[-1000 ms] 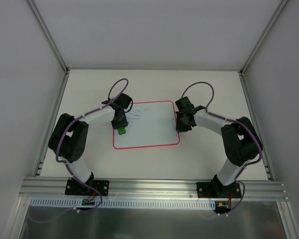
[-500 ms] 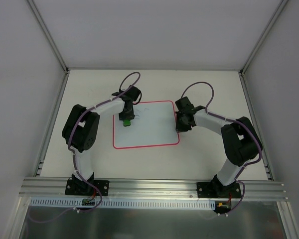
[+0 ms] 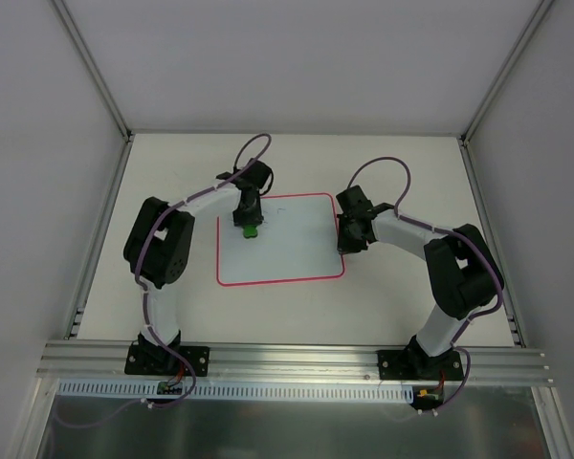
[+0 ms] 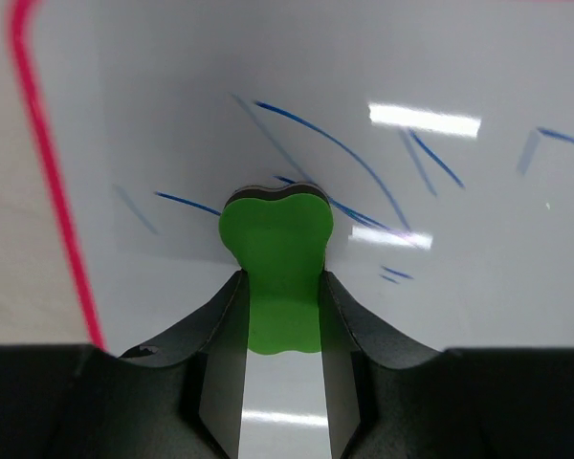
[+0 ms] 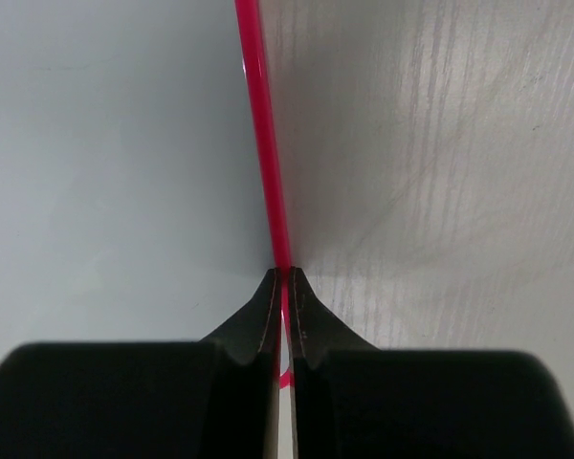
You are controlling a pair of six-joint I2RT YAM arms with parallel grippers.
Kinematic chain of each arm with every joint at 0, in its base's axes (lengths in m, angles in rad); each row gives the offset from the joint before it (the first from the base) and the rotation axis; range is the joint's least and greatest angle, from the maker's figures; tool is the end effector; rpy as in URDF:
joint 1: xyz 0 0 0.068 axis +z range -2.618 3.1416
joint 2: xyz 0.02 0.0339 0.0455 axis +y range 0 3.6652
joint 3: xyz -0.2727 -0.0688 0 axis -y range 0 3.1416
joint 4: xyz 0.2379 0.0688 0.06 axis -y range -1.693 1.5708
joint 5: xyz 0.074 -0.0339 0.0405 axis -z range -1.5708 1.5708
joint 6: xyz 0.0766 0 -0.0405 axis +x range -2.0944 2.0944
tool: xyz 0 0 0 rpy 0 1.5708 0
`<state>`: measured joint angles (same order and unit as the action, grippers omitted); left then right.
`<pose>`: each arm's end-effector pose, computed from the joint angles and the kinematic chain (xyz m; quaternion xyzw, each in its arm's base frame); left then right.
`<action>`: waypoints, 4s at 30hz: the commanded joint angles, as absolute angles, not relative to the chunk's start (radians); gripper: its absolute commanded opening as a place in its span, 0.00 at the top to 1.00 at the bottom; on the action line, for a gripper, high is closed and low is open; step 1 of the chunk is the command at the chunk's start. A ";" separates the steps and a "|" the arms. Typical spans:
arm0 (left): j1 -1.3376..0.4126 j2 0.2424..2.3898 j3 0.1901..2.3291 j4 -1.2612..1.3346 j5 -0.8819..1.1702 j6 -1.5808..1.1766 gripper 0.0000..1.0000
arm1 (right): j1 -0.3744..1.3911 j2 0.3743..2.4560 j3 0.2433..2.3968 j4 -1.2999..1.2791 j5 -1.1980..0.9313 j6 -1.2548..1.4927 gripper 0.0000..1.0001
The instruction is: Erase the whiteboard
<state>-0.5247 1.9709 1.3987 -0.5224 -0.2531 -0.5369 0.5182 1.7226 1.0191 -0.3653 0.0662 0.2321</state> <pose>0.3788 -0.1971 0.1546 -0.0356 0.9638 -0.0127 0.2639 0.3099 0.1709 0.1431 -0.1299 0.9594 0.0611 0.2427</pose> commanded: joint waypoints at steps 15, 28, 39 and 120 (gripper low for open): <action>-0.426 2.134 1.568 -0.650 -0.167 -0.413 1.00 | 0.526 1.799 0.983 -0.414 0.097 0.236 1.00; -0.638 2.319 1.792 -0.703 -0.097 -0.350 1.00 | 0.526 1.801 0.986 -0.416 0.097 0.233 1.00; -0.431 2.160 1.583 -0.739 -0.201 -0.425 1.00 | 0.526 1.798 0.983 -0.416 0.098 0.232 0.99; -0.107 1.807 1.290 -0.744 -0.161 -0.450 1.00 | 0.514 1.706 0.971 -0.411 0.094 0.178 0.97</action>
<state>-0.0975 1.8622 1.2671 -0.6964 -0.1135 -0.4812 0.5194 1.7180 1.0138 -0.3336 0.0551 0.2119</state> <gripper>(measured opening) 0.304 0.027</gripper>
